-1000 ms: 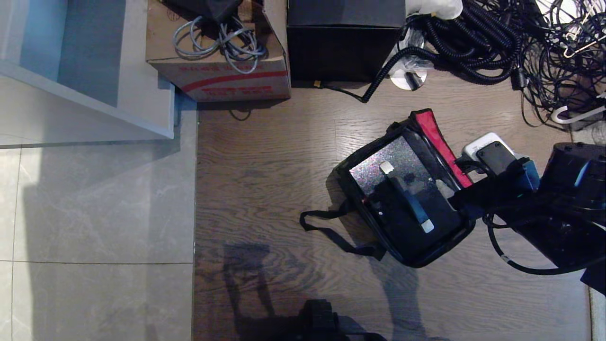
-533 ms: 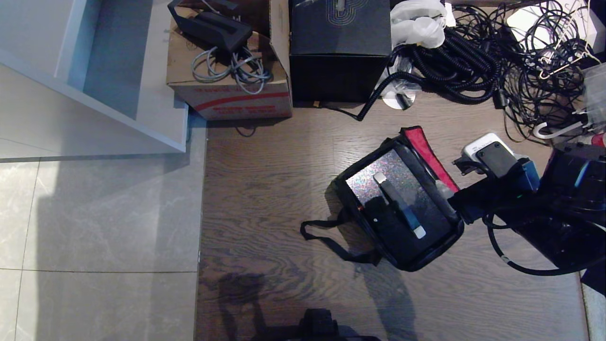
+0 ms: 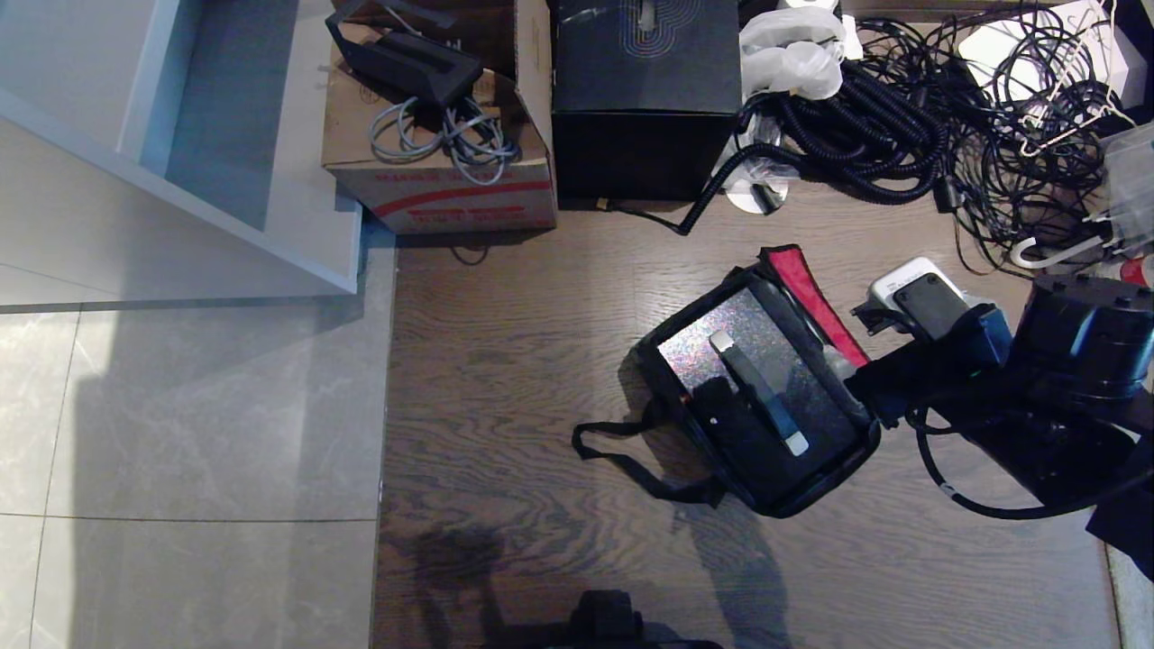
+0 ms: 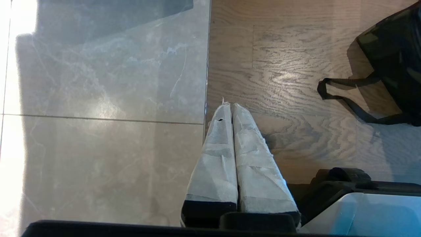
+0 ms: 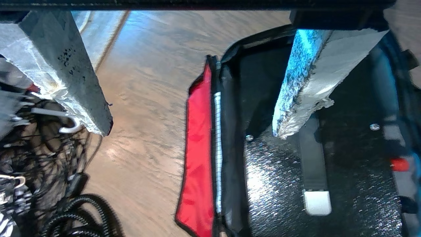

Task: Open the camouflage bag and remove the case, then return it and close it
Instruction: Grip the handle

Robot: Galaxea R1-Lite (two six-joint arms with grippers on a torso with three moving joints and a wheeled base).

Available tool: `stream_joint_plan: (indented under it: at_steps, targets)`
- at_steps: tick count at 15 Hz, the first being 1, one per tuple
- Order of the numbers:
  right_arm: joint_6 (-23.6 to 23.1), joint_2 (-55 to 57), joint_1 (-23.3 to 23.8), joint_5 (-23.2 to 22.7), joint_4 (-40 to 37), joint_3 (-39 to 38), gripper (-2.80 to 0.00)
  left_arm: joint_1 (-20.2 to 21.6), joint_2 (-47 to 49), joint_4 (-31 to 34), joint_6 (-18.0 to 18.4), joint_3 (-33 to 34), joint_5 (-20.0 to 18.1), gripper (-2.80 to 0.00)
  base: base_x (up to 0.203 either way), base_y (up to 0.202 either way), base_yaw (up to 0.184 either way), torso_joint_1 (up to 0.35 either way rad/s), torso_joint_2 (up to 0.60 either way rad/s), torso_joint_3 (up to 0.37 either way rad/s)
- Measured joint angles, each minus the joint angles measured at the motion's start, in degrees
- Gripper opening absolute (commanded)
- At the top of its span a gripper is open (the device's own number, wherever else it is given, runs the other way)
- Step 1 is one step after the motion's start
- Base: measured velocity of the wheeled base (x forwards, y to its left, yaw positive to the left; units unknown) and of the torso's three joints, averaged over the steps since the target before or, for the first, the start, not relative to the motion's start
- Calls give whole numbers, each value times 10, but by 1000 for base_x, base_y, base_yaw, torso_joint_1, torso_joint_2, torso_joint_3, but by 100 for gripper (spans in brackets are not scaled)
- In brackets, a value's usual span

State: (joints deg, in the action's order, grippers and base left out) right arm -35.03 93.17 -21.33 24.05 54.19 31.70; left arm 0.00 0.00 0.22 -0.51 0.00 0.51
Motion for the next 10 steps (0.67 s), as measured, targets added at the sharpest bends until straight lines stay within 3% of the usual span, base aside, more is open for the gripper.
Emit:
stream_joint_plan:
  at_steps: [3, 10]
  targets:
    - [3, 5, -1, 0, 0, -2, 0, 0, 0, 1, 0, 0, 0, -280, -92, 0, 0, 5, -4, 2]
    - [4, 18, -2, 1, 0, 1, 0, 0, 0, 0, 0, 0, 0, -280, 0, 0, 0, 0, 0, 0]
